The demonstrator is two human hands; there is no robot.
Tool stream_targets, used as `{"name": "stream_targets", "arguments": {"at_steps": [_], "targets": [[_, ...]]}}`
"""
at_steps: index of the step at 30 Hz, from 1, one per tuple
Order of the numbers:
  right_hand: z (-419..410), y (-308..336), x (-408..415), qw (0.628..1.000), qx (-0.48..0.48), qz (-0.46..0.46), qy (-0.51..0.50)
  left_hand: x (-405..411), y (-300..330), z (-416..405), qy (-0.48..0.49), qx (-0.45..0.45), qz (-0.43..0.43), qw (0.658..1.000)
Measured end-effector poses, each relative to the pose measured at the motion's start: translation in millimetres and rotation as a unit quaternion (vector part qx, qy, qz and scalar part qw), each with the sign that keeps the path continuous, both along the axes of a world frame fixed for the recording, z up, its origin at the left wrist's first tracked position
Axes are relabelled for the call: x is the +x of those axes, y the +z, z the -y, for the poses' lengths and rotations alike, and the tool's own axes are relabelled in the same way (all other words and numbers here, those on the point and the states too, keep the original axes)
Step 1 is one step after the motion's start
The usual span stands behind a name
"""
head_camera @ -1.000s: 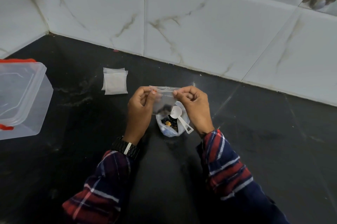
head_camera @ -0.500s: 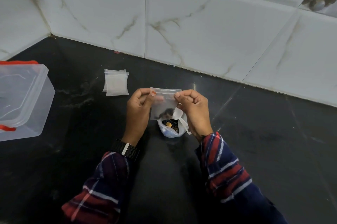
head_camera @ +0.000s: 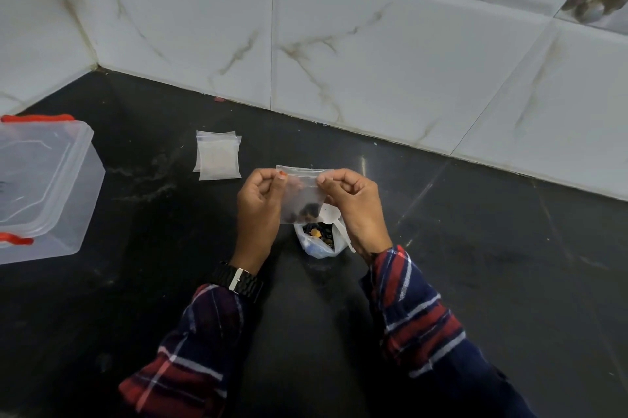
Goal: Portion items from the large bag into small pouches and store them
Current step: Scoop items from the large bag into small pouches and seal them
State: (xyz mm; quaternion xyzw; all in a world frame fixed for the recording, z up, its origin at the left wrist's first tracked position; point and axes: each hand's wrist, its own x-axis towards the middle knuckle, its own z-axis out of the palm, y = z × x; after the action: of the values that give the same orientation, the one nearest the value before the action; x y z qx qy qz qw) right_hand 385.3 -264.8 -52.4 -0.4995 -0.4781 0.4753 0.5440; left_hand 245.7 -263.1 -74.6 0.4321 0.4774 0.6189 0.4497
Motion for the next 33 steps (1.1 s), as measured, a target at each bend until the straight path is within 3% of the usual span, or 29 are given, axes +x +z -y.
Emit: {"name": "stream_targets", "arguments": {"at_steps": [5,14,20,33], "targets": [[-3.0,2.0,-1.1,0.999,-0.001,0.039,-0.023,-2.1,1.4,-0.8,-0.041,-0.02,0.024,0.999],[-1.7,2.7,-5.7,0.998,-0.032,0.036,0.046,-1.8,5.4,-0.7,-0.025,-0.02,-0.031,0.999],[-2.4,1.1,-12.3,0.99,0.005,0.137,-0.02,0.8,5.9,1.3,-0.06,-0.022,-0.026,0.998],[-0.5,5.4,-17.5,0.991,0.012,0.135,0.004,1.2,8.3,2.4,-0.03,0.003,-0.069,0.997]]}}
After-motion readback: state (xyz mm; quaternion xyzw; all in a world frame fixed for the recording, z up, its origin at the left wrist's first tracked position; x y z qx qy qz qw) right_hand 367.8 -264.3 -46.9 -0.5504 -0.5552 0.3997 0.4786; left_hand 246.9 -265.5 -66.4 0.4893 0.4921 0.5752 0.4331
